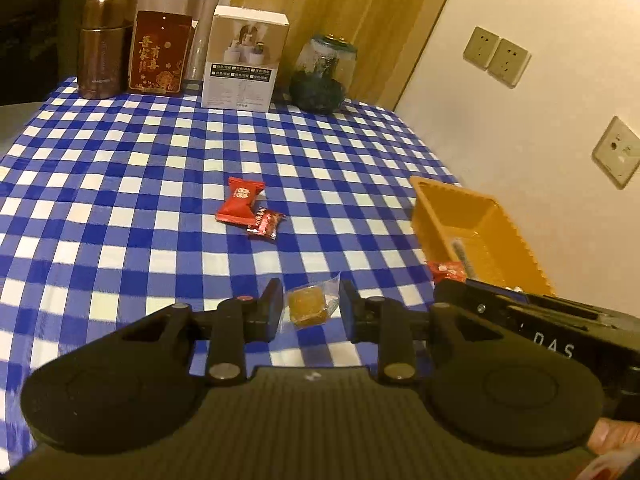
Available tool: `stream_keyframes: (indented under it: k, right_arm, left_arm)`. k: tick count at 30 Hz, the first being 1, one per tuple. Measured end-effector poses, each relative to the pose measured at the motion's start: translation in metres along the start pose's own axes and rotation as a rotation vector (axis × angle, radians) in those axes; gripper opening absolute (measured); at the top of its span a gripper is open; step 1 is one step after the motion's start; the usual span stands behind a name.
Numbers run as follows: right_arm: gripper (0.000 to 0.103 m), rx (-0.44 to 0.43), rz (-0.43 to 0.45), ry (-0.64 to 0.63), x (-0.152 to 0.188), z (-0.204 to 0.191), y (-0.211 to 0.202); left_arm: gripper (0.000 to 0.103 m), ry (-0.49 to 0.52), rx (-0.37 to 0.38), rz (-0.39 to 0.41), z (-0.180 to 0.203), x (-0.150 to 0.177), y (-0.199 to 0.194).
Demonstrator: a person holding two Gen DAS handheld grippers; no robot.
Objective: Organize snacks
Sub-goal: 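Carry the red candy and biscuit packet over the orange tray with both grippers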
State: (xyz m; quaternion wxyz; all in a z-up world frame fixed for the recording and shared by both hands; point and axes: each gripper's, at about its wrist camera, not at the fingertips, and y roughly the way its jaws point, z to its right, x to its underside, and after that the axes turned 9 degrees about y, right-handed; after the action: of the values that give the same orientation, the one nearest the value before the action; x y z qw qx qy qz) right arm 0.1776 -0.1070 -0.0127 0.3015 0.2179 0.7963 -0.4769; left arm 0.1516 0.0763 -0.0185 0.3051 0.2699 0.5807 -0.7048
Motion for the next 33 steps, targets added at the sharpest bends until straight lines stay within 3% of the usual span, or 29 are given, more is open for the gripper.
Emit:
stream_keyframes:
  k: [14, 33]
  right_arm:
    - [0.024, 0.033, 0.030, 0.005, 0.009, 0.014, -0.061]
    - [0.024, 0.161, 0.090, 0.093, 0.004, 0.096, -0.113]
  left_arm:
    - [0.027, 0.041, 0.028, 0.018, 0.050, 0.002, -0.041]
    - [0.027, 0.143, 0.150, 0.005, 0.139, -0.006, -0.020]
